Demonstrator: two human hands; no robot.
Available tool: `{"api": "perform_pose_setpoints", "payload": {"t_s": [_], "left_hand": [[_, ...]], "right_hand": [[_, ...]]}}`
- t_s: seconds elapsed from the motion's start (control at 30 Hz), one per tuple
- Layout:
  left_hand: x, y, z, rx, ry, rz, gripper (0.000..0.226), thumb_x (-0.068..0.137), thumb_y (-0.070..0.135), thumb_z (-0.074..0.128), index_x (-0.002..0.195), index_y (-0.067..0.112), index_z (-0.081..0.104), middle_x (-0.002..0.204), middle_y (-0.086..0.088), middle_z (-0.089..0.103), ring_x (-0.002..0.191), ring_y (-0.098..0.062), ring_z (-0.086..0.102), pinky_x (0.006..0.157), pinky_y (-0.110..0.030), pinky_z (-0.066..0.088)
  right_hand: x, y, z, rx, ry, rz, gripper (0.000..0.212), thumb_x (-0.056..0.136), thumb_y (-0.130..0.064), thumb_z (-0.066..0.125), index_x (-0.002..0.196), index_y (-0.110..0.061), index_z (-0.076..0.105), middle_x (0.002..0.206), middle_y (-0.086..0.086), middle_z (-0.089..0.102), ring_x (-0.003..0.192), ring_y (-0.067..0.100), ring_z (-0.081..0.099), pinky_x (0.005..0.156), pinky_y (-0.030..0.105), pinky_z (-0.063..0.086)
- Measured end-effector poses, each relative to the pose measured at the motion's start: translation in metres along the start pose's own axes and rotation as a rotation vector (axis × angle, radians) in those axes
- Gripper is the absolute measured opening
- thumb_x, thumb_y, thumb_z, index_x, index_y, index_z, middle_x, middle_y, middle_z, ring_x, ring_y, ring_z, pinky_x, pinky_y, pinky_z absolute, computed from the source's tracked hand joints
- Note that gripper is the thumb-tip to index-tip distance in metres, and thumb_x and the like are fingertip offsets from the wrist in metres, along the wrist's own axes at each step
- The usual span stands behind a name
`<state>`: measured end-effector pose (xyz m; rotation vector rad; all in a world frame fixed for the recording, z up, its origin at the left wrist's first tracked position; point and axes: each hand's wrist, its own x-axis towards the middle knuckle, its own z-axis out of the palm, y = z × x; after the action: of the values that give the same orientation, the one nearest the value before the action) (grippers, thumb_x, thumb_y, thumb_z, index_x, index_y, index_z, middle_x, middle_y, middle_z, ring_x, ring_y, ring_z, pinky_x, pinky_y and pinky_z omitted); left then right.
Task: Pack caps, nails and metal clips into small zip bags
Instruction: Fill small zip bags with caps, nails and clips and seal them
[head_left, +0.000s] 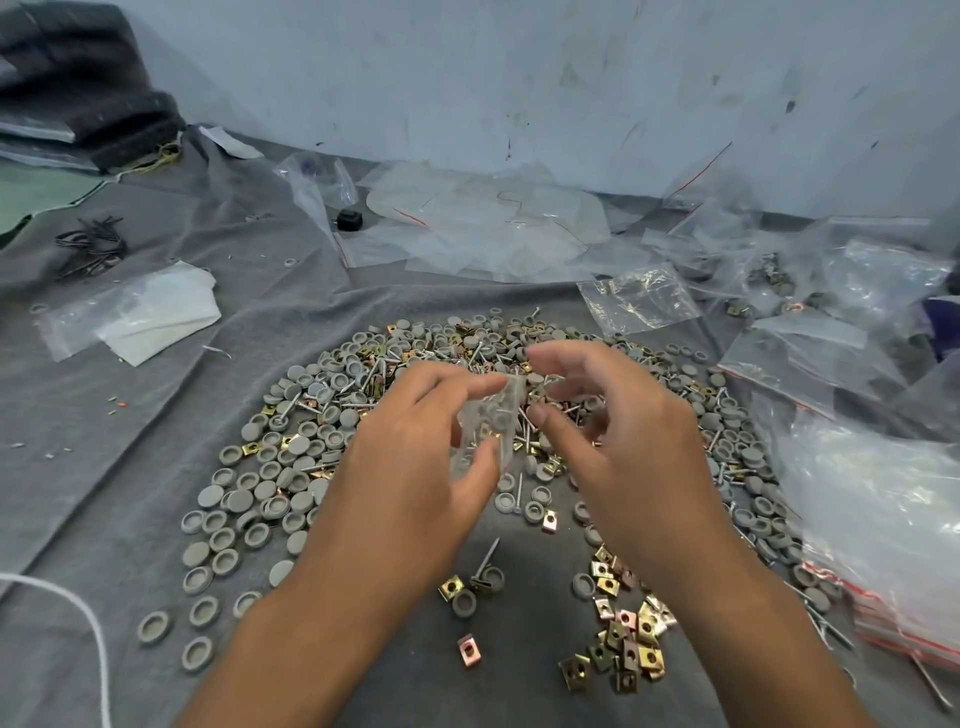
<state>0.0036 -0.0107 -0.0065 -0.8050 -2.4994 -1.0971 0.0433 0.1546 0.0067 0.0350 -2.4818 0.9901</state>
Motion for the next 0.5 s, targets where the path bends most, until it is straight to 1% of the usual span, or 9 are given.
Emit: {"api": "perform_pose_setpoints", "payload": {"t_s": [0.07, 0.1, 0.17, 0.27, 0.33, 0.37, 0.4, 0.47, 0.5], "left_hand": [[0.0, 0.002, -0.006, -0.032, 0.075, 0.081, 0.039, 0.088, 0.008, 0.069, 0.123, 0.026, 0.067, 0.105, 0.019, 0.06, 0.084, 0.001, 0.057, 0.076, -0.009, 0.042], [0.0, 0.002, -0.008, -0.053, 0.115, 0.114, 0.038, 0.089, 0.006, 0.068, 0.12, 0.028, 0.068, 0.101, 0.02, 0.062, 0.085, 0.001, 0.058, 0.075, -0.008, 0.041], [-0.001, 0.003, -0.011, -0.16, 0.174, 0.105, 0.034, 0.089, 0.012, 0.066, 0.113, 0.036, 0.067, 0.094, 0.018, 0.066, 0.085, -0.003, 0.062, 0.071, -0.011, 0.043], [-0.001, 0.002, -0.009, -0.523, 0.165, -0.015, 0.022, 0.091, 0.022, 0.067, 0.105, 0.038, 0.063, 0.101, 0.011, 0.074, 0.09, -0.016, 0.069, 0.074, -0.032, 0.053], [0.002, 0.001, -0.007, -0.702, 0.145, -0.087, 0.018, 0.088, 0.025, 0.07, 0.103, 0.035, 0.064, 0.103, 0.004, 0.076, 0.095, -0.021, 0.071, 0.079, -0.043, 0.054], [0.003, 0.001, -0.006, -0.743, 0.136, -0.116, 0.019, 0.086, 0.028, 0.072, 0.102, 0.034, 0.064, 0.101, 0.001, 0.077, 0.094, -0.021, 0.072, 0.08, -0.043, 0.054], [0.004, 0.0, -0.006, -0.769, 0.125, -0.144, 0.02, 0.084, 0.029, 0.075, 0.101, 0.033, 0.065, 0.099, 0.0, 0.077, 0.093, -0.021, 0.073, 0.078, -0.039, 0.055], [0.007, 0.0, -0.006, -0.82, 0.111, -0.195, 0.017, 0.082, 0.032, 0.074, 0.098, 0.033, 0.067, 0.095, -0.001, 0.078, 0.09, -0.019, 0.074, 0.075, -0.027, 0.057], [0.007, 0.0, -0.006, -0.833, 0.102, -0.208, 0.018, 0.082, 0.037, 0.074, 0.098, 0.034, 0.068, 0.094, 0.0, 0.078, 0.09, -0.018, 0.074, 0.075, -0.025, 0.057]], "right_hand": [[0.002, 0.004, -0.004, 0.009, 0.01, -0.052, 0.028, 0.095, -0.025, 0.068, 0.121, -0.036, 0.066, 0.109, -0.027, 0.064, 0.104, -0.004, 0.06, 0.082, 0.008, 0.043], [0.002, 0.006, -0.006, 0.03, 0.026, -0.079, 0.022, 0.096, -0.028, 0.065, 0.116, -0.035, 0.068, 0.105, -0.027, 0.065, 0.1, -0.003, 0.061, 0.081, 0.008, 0.043], [0.003, 0.007, -0.011, 0.104, 0.061, -0.129, 0.012, 0.095, -0.032, 0.062, 0.105, -0.031, 0.07, 0.096, -0.023, 0.067, 0.093, -0.001, 0.063, 0.078, 0.007, 0.042], [0.002, 0.007, -0.017, 0.29, 0.074, -0.143, 0.009, 0.097, -0.032, 0.063, 0.102, -0.032, 0.07, 0.094, -0.014, 0.07, 0.089, 0.008, 0.066, 0.073, 0.011, 0.046], [0.001, 0.007, -0.019, 0.396, 0.059, -0.112, 0.006, 0.098, -0.033, 0.065, 0.101, -0.034, 0.07, 0.093, -0.008, 0.07, 0.084, 0.015, 0.067, 0.069, 0.02, 0.052], [-0.001, 0.008, -0.018, 0.418, 0.051, -0.096, 0.005, 0.097, -0.034, 0.065, 0.1, -0.033, 0.07, 0.093, -0.006, 0.07, 0.082, 0.016, 0.066, 0.069, 0.024, 0.053], [-0.003, 0.009, -0.017, 0.427, 0.044, -0.079, 0.006, 0.097, -0.035, 0.065, 0.099, -0.033, 0.07, 0.092, -0.006, 0.07, 0.081, 0.015, 0.066, 0.068, 0.024, 0.053], [-0.007, 0.011, -0.014, 0.464, 0.034, -0.032, 0.007, 0.098, -0.036, 0.064, 0.098, -0.032, 0.069, 0.088, -0.009, 0.068, 0.076, 0.007, 0.062, 0.064, 0.017, 0.048], [-0.009, 0.012, -0.012, 0.494, 0.035, -0.004, 0.007, 0.098, -0.037, 0.064, 0.097, -0.032, 0.069, 0.085, -0.011, 0.066, 0.072, 0.004, 0.059, 0.063, 0.014, 0.046]]}}
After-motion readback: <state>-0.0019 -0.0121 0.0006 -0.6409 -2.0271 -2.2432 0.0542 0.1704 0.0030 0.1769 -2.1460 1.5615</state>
